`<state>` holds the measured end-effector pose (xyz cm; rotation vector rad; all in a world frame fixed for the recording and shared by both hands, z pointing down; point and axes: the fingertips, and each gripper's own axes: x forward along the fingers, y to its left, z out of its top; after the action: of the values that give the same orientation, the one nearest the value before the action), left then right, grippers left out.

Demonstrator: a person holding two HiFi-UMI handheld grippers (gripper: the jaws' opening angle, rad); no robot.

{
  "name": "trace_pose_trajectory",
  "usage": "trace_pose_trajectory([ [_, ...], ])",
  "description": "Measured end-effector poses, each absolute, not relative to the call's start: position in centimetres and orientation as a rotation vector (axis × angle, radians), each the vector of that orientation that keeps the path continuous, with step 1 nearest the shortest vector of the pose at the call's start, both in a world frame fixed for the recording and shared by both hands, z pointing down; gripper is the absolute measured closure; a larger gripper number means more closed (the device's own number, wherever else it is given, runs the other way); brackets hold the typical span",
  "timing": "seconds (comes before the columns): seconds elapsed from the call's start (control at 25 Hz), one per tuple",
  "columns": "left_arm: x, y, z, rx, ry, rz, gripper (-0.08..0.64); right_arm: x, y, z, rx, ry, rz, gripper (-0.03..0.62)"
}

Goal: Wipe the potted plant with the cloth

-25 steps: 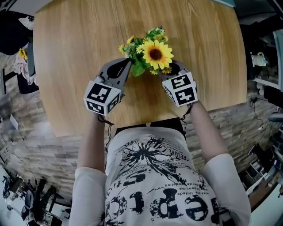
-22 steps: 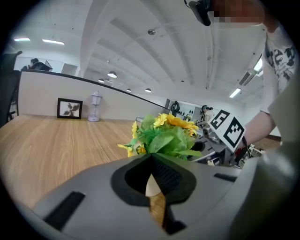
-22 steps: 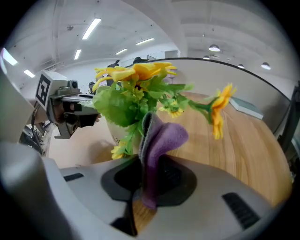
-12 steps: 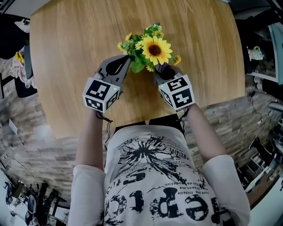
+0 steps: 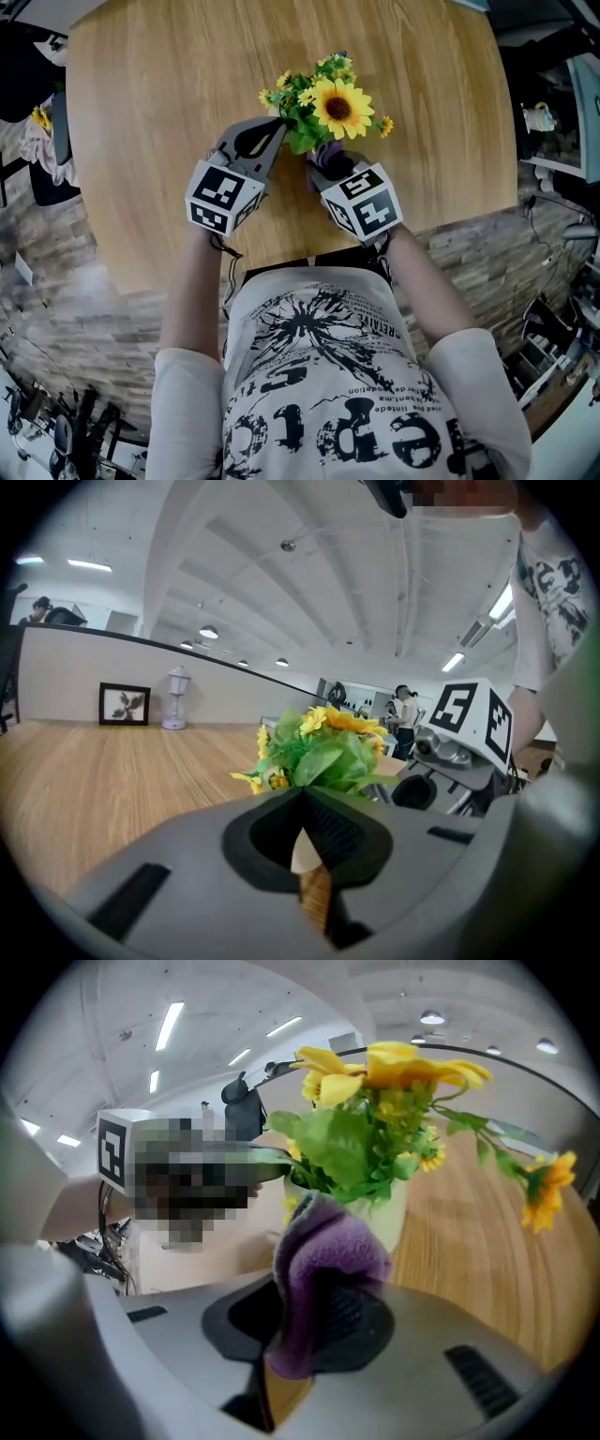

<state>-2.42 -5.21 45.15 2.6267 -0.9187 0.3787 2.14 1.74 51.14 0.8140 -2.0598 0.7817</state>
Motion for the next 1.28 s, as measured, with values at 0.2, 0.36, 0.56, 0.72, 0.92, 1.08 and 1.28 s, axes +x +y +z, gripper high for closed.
trace_pose_trajectory([
  [0.2, -2.4, -5.4, 45.3, 2.625, -0.919, 0.370, 0.557, 0.0, 2.0, 51.4, 0.767, -2.086, 0.799, 0.515],
  [0.36, -2.4, -5.5, 45.5, 2.590, -0.911, 0.342, 0.557, -1.5, 1.9, 51.5, 0.728, -2.107, 0.828, 0.514],
  [0.56, -2.5, -5.5, 45.4, 2.597, -0.895, 0.355, 0.557, -3.1, 2.2, 51.3, 0.657, -2.127, 0.825, 0.514],
  [0.72, -2.6, -5.3, 45.4, 2.598, -0.916, 0.369, 0.557, -3.0, 2.9, 51.1, 0.620, -2.121, 0.830, 0.515],
  [0.92, -2.4, -5.4, 45.3, 2.574, -0.946, 0.429, 0.557, -0.5, 3.9, 50.2, 0.618, -2.075, 0.821, 0.517],
  [1.08, -2.2, -4.6, 45.3, 2.568, -0.947, 0.444, 0.557, 3.1, 4.5, 50.1, 0.657, -2.018, 0.797, 0.517],
  [1.28, -2.5, -4.2, 45.6, 2.534, -0.993, 0.442, 0.557, 9.0, 2.8, 50.2, 0.804, -1.967, 0.778, 0.517],
])
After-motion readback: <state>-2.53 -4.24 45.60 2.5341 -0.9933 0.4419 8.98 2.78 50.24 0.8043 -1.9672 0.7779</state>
